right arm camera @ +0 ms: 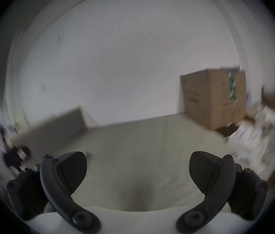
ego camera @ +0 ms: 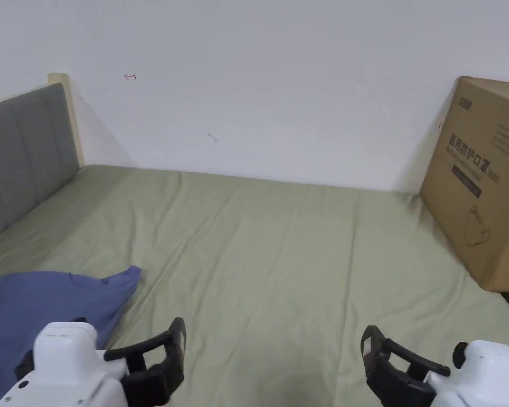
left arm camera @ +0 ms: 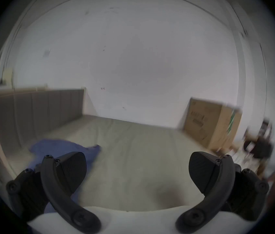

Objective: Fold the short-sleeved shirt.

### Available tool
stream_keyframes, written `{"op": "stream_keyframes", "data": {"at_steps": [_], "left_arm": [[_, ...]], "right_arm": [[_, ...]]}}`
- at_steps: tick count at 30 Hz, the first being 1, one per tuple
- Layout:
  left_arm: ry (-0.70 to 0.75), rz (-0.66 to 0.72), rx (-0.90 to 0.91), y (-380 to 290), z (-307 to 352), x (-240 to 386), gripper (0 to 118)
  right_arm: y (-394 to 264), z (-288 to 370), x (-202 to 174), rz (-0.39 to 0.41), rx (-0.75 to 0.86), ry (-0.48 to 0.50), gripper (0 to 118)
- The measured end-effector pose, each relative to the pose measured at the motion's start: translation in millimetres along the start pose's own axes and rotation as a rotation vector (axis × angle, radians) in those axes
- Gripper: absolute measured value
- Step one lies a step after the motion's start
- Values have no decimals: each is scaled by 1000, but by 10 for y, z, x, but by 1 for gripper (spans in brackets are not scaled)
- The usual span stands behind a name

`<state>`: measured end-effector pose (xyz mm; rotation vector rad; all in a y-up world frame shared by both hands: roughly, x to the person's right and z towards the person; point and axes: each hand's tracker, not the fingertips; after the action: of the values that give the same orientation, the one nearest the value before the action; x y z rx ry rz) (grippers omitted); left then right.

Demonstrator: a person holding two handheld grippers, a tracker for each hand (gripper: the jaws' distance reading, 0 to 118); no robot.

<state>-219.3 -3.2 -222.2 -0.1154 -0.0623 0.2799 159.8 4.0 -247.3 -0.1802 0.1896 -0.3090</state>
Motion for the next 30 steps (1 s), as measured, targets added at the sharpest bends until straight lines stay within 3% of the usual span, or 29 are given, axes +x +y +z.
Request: {"op": "stream_keyframes", "data": {"at_steps": [2, 4, 6, 7, 8, 9, 11, 13, 16, 17, 18, 19, 23, 26, 30], "left_arm": [[-165, 444, 41, 36, 31, -303, 118], [-360, 1072, 114, -152, -19, -743, 118], [-436, 1473, 151, -397, -90, -1013, 118], [-408, 1444, 142, -431, -80, -1087, 118], [-362, 1362, 130, -397, -42, -1126, 118], [-191, 1120, 85, -287, 51, -1127, 118], [56, 584, 61, 6, 158, -789, 118], [113, 163, 44, 145, 147, -429, 118], [265, -265, 122, 70, 112, -15, 118], [310, -335, 165, 36, 119, 65, 118], [291, -333, 195, 13, 123, 111, 118], [253, -316, 200, -9, 141, 121, 118], [133, -250, 106, 45, 89, 94, 118], [132, -237, 113, 48, 115, 87, 118], [118, -252, 145, 63, 164, 87, 118]], "right_arm": [[14, 69, 227, -396, 87, 194, 118], [-78, 73, 562, -953, 173, 441, 118], [-285, 0, 763, -1414, 245, 491, 118], [-352, -4, 816, -1483, 244, 430, 118], [-366, 5, 869, -1441, 240, 385, 118], [-292, 44, 881, -1253, 214, 294, 118], [-2, 177, 619, -605, 174, 65, 118], [121, 194, 166, 6, 160, -56, 118], [27, 63, -375, 603, 83, -131, 118], [-57, 23, -503, 732, 89, -216, 118], [-127, 1, -589, 805, 100, -272, 118], [-164, 7, -624, 797, 98, -237, 118], [-138, -41, -539, 435, 49, -146, 118], [-77, -48, -413, 260, 22, -101, 118], [-34, -42, -332, 252, 17, -116, 118]]}}
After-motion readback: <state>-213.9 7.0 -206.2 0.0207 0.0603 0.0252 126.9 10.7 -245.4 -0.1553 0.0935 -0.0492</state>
